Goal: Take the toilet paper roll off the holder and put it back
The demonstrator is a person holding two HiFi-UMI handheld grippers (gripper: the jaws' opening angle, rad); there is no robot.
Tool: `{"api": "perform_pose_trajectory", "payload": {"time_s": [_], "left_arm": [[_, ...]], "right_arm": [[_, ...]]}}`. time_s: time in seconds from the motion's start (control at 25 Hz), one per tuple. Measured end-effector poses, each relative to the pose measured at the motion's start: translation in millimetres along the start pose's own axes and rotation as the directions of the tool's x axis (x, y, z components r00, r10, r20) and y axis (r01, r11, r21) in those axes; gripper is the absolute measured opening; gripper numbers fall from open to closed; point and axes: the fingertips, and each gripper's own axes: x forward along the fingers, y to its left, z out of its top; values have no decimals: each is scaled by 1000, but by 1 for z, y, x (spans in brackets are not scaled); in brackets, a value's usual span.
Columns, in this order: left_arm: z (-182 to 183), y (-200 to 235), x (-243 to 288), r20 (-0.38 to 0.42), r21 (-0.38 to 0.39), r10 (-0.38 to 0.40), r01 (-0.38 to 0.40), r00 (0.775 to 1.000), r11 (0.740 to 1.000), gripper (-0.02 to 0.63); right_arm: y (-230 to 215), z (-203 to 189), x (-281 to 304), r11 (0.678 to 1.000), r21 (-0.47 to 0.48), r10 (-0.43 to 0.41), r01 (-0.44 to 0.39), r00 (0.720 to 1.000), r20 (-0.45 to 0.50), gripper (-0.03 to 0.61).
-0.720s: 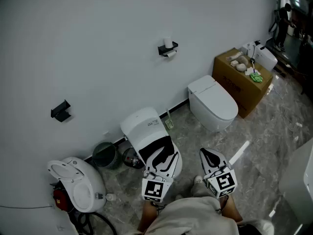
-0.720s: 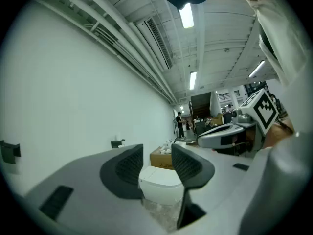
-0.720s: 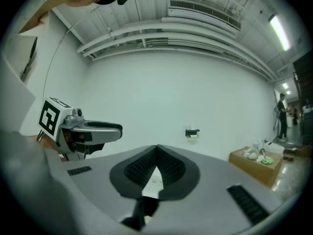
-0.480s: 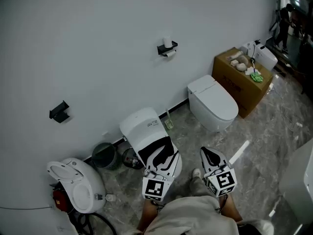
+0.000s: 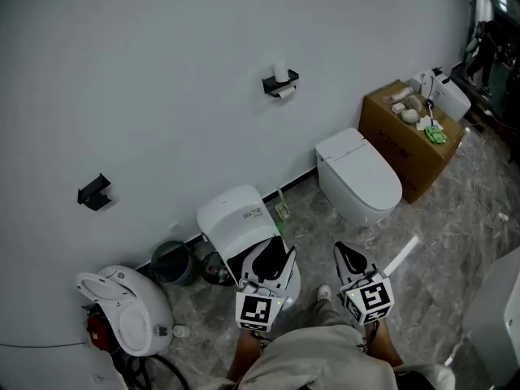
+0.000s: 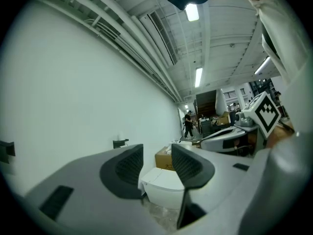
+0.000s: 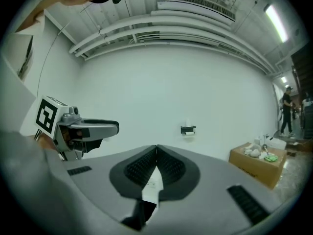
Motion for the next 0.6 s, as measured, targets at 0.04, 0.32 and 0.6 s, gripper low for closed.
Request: {"api": "perform_pose_trajectory", "payload": {"time_s": [0.04, 0.32, 0.6], "left_arm": [[0, 3, 9, 4, 3, 8, -8, 1000, 1000, 187], [-3, 16, 71, -9, -5, 49, -49, 999, 999, 187], [-4, 19, 128, -41, -6, 73, -73, 996, 997, 187]], "right_arm": [[-7, 0, 7, 1000, 0, 7, -7, 1000, -3, -3], [-59, 8, 51, 999, -9, 47, -47, 999, -2, -3], [-104, 13, 78, 997, 14, 78, -78, 997, 0, -3]]}}
